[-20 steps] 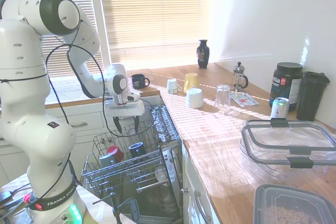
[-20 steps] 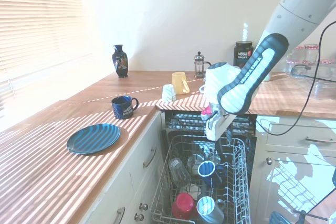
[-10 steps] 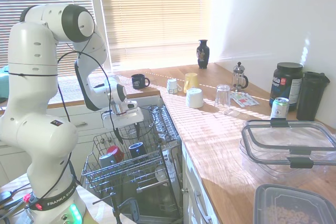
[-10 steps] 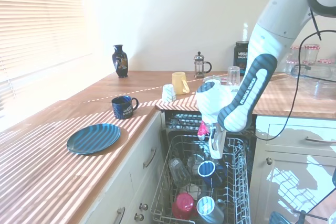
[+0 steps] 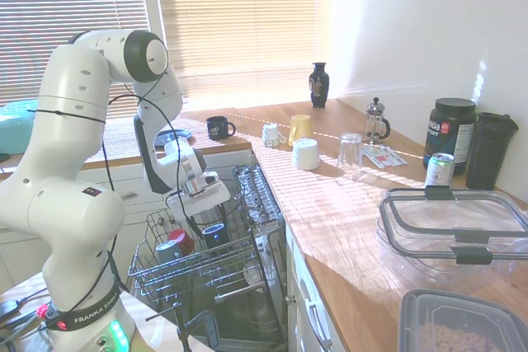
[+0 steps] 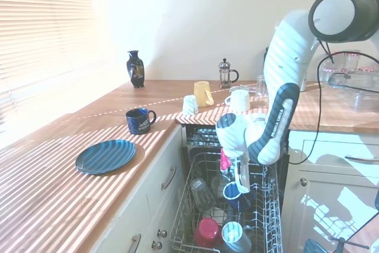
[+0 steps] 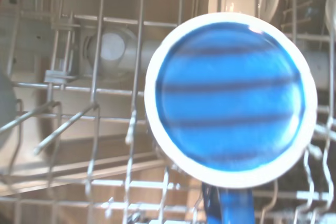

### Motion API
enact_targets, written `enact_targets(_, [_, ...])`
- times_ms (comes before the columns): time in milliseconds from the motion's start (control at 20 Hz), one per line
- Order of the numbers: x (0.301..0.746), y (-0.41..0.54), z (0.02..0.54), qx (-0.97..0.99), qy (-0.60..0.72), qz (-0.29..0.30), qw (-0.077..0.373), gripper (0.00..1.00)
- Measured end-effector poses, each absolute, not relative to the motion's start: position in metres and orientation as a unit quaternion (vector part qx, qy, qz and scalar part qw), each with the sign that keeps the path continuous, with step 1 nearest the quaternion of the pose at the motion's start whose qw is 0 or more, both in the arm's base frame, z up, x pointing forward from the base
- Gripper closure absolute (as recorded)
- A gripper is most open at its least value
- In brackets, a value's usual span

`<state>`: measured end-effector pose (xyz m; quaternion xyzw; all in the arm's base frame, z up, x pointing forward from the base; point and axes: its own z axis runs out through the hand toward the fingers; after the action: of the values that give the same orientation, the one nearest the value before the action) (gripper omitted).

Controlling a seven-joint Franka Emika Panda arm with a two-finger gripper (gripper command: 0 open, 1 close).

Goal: Remove a mug cup out of the dishwasher

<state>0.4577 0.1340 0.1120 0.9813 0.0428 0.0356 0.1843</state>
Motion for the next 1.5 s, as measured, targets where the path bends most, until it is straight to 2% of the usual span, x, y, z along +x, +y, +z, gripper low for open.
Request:
enact_targets(600, [0.467,0.134,0.062,0.973,0.069,0.035,0.216,0.00])
enact_targets(650, [0.470,0.133,0.059,0.972,0.067,0.035,0.220,1.00])
enact_targets(900, [0.472,0.131,0.049,0.971,0.057,0.027,0.231,1.00])
enact_targets(1500, [0.462,0.144,0.039,0.973,0.056,0.021,0.225,1.00])
